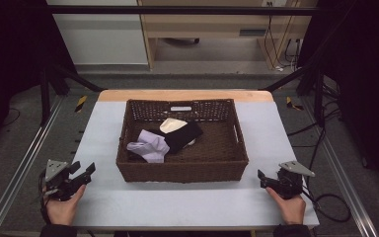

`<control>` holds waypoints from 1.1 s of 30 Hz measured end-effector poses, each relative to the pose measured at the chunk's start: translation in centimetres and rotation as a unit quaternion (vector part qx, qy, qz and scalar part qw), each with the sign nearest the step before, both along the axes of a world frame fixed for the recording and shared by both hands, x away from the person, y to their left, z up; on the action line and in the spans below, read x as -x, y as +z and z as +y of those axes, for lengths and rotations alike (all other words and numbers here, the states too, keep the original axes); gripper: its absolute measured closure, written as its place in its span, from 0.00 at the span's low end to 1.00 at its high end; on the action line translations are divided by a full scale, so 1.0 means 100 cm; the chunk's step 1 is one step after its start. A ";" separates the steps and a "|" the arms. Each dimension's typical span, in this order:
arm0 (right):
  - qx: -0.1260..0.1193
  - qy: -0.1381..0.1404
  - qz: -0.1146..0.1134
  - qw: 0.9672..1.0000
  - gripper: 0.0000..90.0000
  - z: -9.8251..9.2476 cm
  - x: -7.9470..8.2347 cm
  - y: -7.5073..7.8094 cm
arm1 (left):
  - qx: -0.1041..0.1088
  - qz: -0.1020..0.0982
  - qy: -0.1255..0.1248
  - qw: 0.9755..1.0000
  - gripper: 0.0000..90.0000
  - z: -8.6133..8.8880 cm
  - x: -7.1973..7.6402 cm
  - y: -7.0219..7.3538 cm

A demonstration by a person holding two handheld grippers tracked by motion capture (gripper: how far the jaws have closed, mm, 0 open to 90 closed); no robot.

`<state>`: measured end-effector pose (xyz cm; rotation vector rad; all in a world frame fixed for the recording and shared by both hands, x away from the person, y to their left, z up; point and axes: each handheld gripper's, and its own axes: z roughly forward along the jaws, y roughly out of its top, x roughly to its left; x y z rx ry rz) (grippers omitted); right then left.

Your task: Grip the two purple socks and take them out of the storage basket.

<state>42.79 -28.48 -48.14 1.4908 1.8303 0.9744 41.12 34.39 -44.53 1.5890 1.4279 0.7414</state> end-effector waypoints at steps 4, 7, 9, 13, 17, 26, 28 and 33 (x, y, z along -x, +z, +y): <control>-0.008 -0.003 -0.008 1.000 0.13 -0.001 0.001 0.001 | 0.007 -0.009 -0.003 1.000 0.45 -0.001 0.002 0.007; -0.011 -0.006 -0.011 1.000 0.13 -0.001 0.001 0.001 | 0.011 -0.016 -0.004 1.000 0.45 -0.002 0.002 0.011; -0.009 -0.004 -0.008 1.000 0.13 -0.001 0.000 0.000 | 0.014 -0.019 -0.009 1.000 0.44 -0.005 0.003 0.015; -0.006 0.004 0.000 1.000 0.13 0.002 -0.002 -0.002 | 0.017 -0.025 -0.014 0.999 0.43 -0.011 0.002 0.020; -0.002 0.002 0.000 1.000 0.13 0.001 -0.001 -0.003 | 0.015 -0.029 -0.020 0.999 0.42 -0.016 -0.001 0.024; -0.004 0.000 0.000 1.000 0.13 0.001 -0.001 -0.003 | 0.011 -0.059 -0.021 0.998 0.41 -0.015 -0.006 0.052; -0.003 0.002 -0.004 1.000 0.13 0.001 0.000 -0.003 | 0.016 -0.071 -0.025 0.997 0.41 -0.017 -0.009 0.063; -0.003 0.000 -0.005 1.000 0.13 0.001 0.001 -0.002 | 0.013 -0.088 -0.030 0.996 0.41 -0.025 -0.013 0.080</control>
